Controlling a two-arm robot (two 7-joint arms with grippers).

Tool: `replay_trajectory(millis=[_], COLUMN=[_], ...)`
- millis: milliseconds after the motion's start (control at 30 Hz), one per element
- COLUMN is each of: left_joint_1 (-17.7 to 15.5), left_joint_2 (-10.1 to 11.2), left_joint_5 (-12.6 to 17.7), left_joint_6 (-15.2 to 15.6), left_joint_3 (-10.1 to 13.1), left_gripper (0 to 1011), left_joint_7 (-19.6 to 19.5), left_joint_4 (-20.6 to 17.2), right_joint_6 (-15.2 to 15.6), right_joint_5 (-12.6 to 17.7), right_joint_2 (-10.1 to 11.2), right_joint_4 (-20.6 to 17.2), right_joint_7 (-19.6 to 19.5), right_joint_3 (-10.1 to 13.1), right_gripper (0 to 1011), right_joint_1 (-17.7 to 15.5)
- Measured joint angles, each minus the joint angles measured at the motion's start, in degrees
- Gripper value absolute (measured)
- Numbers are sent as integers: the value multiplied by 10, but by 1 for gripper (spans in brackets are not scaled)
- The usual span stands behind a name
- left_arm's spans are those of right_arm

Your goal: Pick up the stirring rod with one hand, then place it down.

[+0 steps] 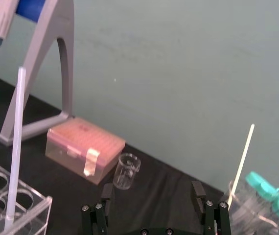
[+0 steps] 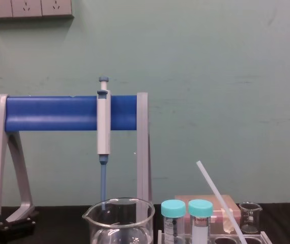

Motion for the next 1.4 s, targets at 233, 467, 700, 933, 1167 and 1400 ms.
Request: replay_trajectory(millis=[233, 467, 700, 933, 1167, 1400], left_joint_1=[0, 0, 0, 0, 0, 0], left_joint_2=[0, 0, 0, 0, 0, 0], left_joint_5=[0, 0, 0, 0, 0, 0], left_joint_6=[0, 0, 0, 0, 0, 0], left_joint_3=[0, 0, 0, 0, 0, 0], left_gripper=[1000, 1000, 1001, 1000, 1000, 1000], left_joint_7=[0, 0, 0, 0, 0, 0], left_joint_4=[0, 0, 0, 0, 0, 0], right_joint_6=[-20, -33, -47, -50, -55, -59], right_joint_5=[-4, 9, 29, 57, 73, 74], right_joint_2=[-3, -13, -32, -54, -74, -88], right_joint_4=[-13, -6, 26, 65, 95, 114], right_joint_7=[18, 66, 134, 203, 264, 303], right_joint_3=[15, 17, 13, 7, -2, -9], right_gripper=[1003, 1003, 1003, 1003, 1003, 1003], right_joint_1=[8, 33, 74, 107, 133, 146])
